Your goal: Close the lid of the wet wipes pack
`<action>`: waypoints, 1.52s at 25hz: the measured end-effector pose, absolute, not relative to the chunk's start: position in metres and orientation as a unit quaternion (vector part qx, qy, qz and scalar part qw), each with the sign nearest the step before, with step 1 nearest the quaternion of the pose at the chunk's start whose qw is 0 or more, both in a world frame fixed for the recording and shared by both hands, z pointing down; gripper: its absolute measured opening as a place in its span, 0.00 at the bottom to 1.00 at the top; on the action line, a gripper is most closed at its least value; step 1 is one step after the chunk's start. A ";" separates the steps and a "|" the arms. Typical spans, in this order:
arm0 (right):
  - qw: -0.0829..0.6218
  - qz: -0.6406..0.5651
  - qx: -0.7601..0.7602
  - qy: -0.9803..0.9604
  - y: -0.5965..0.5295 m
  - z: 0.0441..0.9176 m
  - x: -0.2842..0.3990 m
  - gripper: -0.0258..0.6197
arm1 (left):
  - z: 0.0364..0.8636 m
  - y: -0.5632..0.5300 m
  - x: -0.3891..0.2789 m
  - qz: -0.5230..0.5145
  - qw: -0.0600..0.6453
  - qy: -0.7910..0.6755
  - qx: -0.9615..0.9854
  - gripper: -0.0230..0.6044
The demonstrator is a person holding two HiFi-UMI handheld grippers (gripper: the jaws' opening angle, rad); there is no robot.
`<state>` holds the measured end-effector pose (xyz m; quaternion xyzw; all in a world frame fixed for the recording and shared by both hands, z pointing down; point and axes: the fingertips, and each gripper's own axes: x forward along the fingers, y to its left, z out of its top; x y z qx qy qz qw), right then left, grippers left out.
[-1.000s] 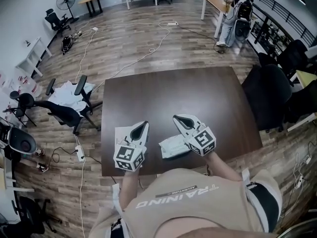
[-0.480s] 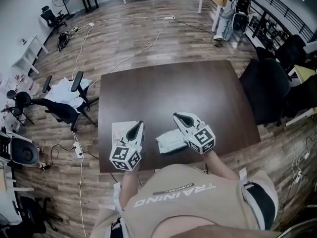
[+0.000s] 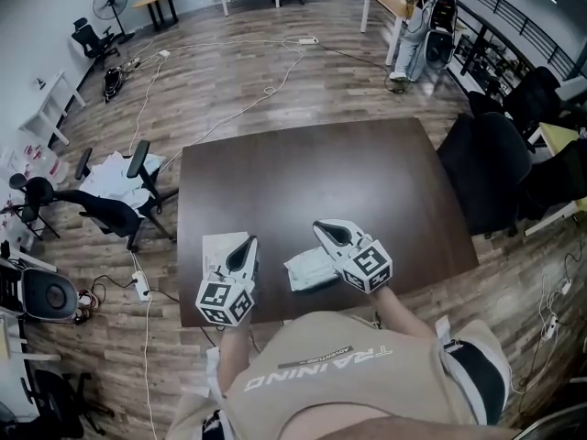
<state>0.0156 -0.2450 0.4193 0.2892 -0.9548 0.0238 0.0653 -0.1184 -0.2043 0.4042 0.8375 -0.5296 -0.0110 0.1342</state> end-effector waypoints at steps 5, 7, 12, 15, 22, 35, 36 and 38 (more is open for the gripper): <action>0.069 0.022 0.286 -0.956 -0.248 0.420 0.014 0.06 | 0.407 -0.206 -0.123 -0.014 0.135 -0.534 0.834 0.04; 0.072 0.021 0.283 -0.956 -0.249 0.421 0.014 0.06 | 0.408 -0.206 -0.126 -0.017 0.136 -0.537 0.833 0.04; 0.076 0.023 0.283 -0.956 -0.248 0.421 0.013 0.06 | 0.407 -0.207 -0.125 -0.020 0.138 -0.531 0.836 0.04; 0.080 0.020 0.282 -0.956 -0.246 0.421 0.013 0.06 | 0.406 -0.206 -0.124 -0.022 0.138 -0.529 0.837 0.04; 0.086 0.012 0.270 -0.959 -0.240 0.418 0.007 0.06 | 0.408 -0.205 -0.120 -0.022 0.140 -0.526 0.839 0.04; 0.099 0.016 0.252 -0.962 -0.235 0.427 0.005 0.06 | 0.418 -0.198 -0.118 -0.018 0.151 -0.529 0.835 0.04; 0.100 0.018 0.251 -0.963 -0.235 0.428 0.005 0.06 | 0.419 -0.198 -0.119 -0.018 0.152 -0.530 0.834 0.04; 0.102 0.023 0.247 -0.963 -0.234 0.431 0.003 0.06 | 0.420 -0.198 -0.120 -0.017 0.154 -0.531 0.833 0.04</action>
